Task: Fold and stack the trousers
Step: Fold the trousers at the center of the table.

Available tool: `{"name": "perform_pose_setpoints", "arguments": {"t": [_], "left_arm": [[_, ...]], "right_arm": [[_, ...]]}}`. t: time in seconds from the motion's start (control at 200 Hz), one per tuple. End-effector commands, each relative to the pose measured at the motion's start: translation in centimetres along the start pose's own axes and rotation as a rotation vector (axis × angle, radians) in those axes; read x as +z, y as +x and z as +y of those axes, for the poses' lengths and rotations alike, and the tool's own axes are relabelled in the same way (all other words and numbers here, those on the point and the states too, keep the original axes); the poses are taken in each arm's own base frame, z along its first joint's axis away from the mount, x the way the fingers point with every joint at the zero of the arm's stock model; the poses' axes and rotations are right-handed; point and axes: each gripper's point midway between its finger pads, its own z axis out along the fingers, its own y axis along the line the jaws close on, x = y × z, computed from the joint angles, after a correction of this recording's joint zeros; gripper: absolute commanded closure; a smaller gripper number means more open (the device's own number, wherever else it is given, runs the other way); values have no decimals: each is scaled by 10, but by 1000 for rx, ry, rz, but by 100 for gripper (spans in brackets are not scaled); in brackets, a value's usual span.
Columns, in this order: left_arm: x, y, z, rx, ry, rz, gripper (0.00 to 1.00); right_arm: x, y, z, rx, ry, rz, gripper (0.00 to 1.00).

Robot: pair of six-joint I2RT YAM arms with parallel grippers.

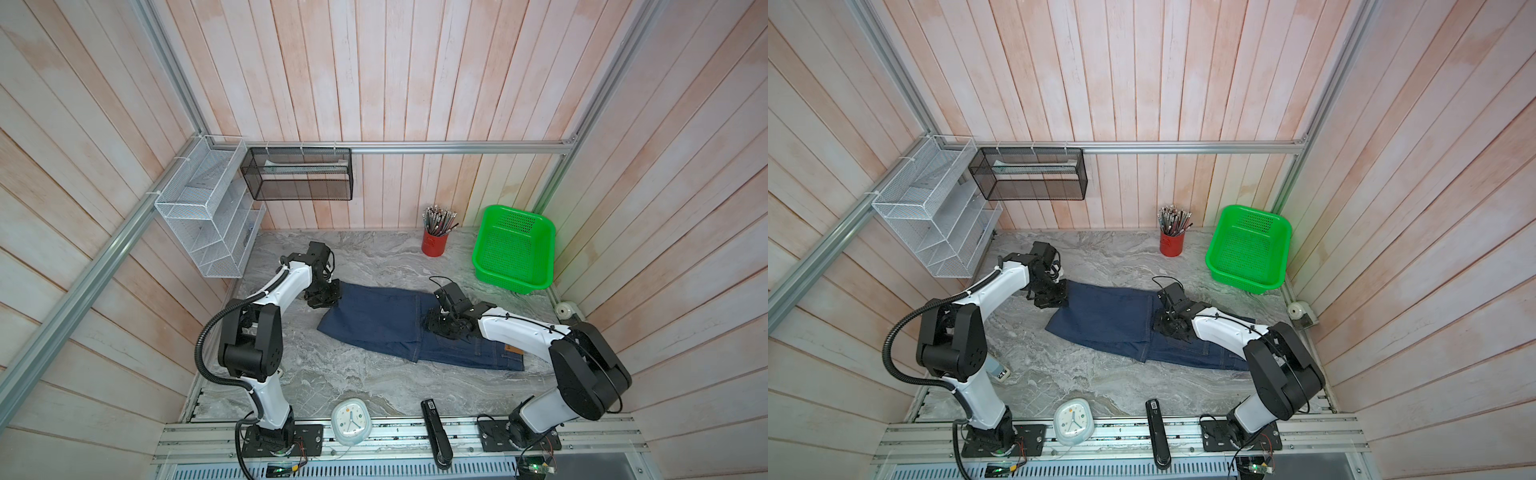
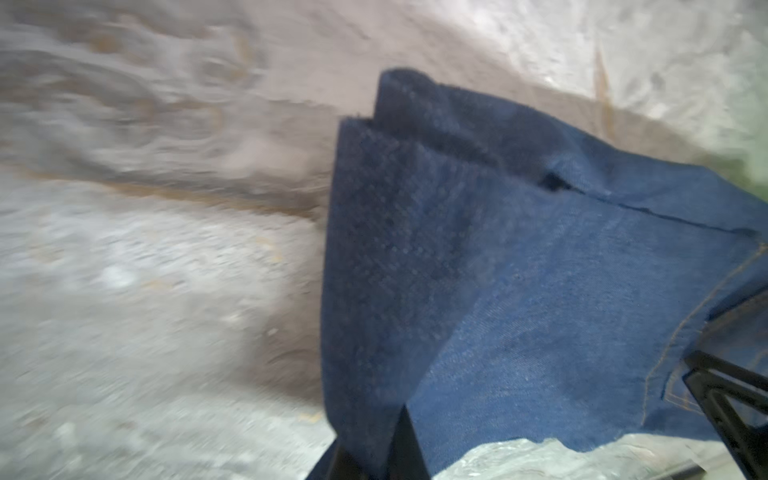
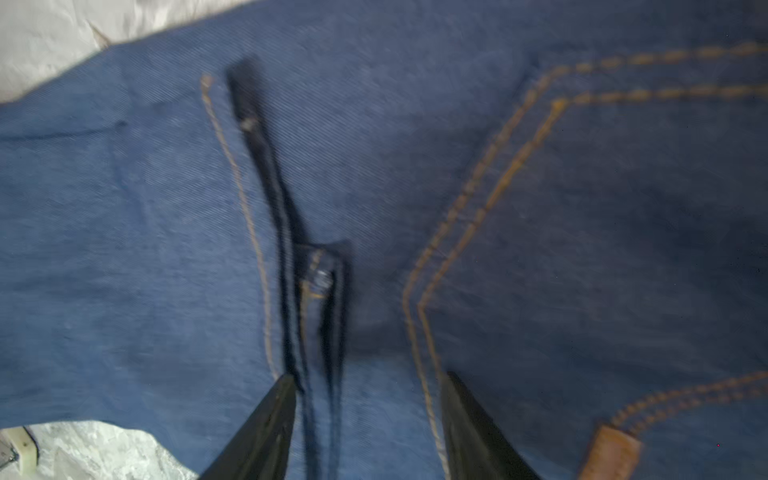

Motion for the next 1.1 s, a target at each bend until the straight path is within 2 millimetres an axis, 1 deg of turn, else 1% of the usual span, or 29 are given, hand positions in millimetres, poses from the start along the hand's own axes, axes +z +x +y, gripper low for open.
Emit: {"name": "perform_pose_setpoints", "arguments": {"t": [0.0, 0.1, 0.18, 0.205, 0.225, 0.27, 0.335, 0.39, 0.47, 0.535, 0.69, 0.81, 1.01, 1.095], "left_arm": [[-23, 3, 29, -12, -143, -15, 100], [-35, 1, 34, -17, -157, -34, 100], [-46, -1, 32, -17, -155, -55, 100], [-50, -2, 30, -15, -152, -61, 100], [-53, -4, 29, -16, -148, -68, 100], [-61, -6, 26, -13, -138, -85, 100], [-71, -10, 20, -7, -118, -108, 100], [-79, -13, 14, -8, -99, -127, 100], [-90, -16, 5, -1, -65, -149, 100], [-101, -18, -7, 12, -38, -171, 100], [-124, -22, -53, 87, 35, -211, 100], [-130, -22, -82, 126, 92, -216, 100], [-138, -19, -127, 178, 175, -222, 100], [-140, -17, -146, 203, 209, -219, 100]], "right_arm": [[3, -1, 22, -16, -40, 6, 43], [9, -1, 38, -34, -63, 16, 46], [16, -2, 49, -44, -82, 22, 55], [18, -2, 52, -44, -89, 27, 56], [21, -2, 54, -43, -96, 30, 60], [26, -1, 60, -48, -112, 45, 71], [34, 3, 67, -54, -125, 67, 82], [40, 6, 74, -66, -136, 80, 86], [49, 10, 84, -85, -143, 97, 87], [53, 11, 88, -91, -147, 104, 87], [60, 11, 89, -91, -138, 103, 87], [67, 12, 95, -95, -149, 116, 87], [65, 5, 104, -90, -175, 95, 88], [70, 7, 105, -77, -183, 108, 88]]}}
